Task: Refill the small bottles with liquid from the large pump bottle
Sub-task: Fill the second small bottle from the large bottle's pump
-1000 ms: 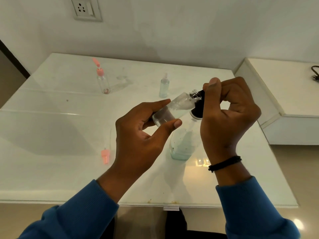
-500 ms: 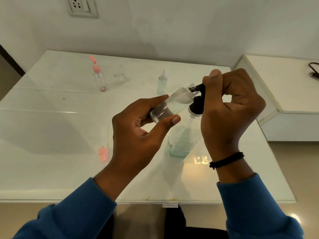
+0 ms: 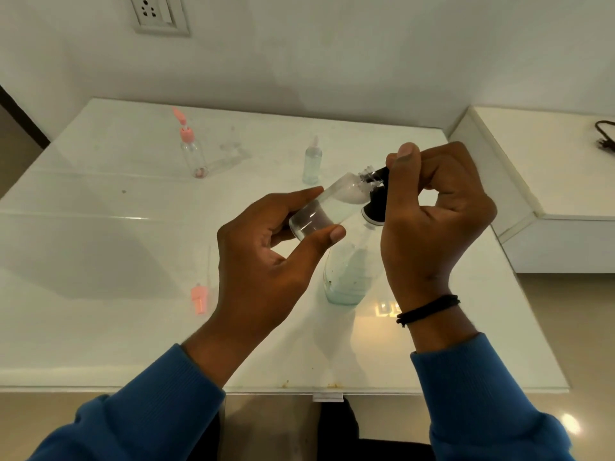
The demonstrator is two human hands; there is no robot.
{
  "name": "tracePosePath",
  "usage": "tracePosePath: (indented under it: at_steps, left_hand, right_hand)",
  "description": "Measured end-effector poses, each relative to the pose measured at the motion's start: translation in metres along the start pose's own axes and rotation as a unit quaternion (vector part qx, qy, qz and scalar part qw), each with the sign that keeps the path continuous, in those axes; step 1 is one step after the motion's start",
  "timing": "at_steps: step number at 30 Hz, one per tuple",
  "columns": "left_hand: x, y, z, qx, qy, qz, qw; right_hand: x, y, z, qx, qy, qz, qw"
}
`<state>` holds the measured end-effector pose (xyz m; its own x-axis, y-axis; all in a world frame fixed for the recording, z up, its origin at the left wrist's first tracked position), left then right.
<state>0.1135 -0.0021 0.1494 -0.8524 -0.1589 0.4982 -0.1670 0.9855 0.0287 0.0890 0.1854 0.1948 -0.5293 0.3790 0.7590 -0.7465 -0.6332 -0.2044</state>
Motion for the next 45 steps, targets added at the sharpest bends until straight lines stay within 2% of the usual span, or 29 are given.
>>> tracePosePath:
  at_steps: [27, 45]
  left_hand:
    - [-0.0005, 0.0006, 0.0008, -0.02, -0.017, -0.006, 1.0]
    - [-0.0011, -0.0006, 0.0005, -0.013, -0.006, -0.008, 1.0]
  right_hand:
    - [0.0054, -0.002, 0.0028, -0.018, -0.028, -0.011, 0.999]
    - [0.0017, -0.0008, -0.0009, -0.008, -0.008, -0.004, 1.0]
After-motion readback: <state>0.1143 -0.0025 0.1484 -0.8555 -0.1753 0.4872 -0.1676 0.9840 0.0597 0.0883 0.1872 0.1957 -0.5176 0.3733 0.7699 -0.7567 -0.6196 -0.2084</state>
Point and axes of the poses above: each hand's wrist, its own x-axis towards the middle knuckle, its own y-axis out of the palm, z = x × y, the point moved 7 cm from there along x, towards the middle knuckle, and after that the axes turned 15 degrees about -x, right-handed, at the moved point
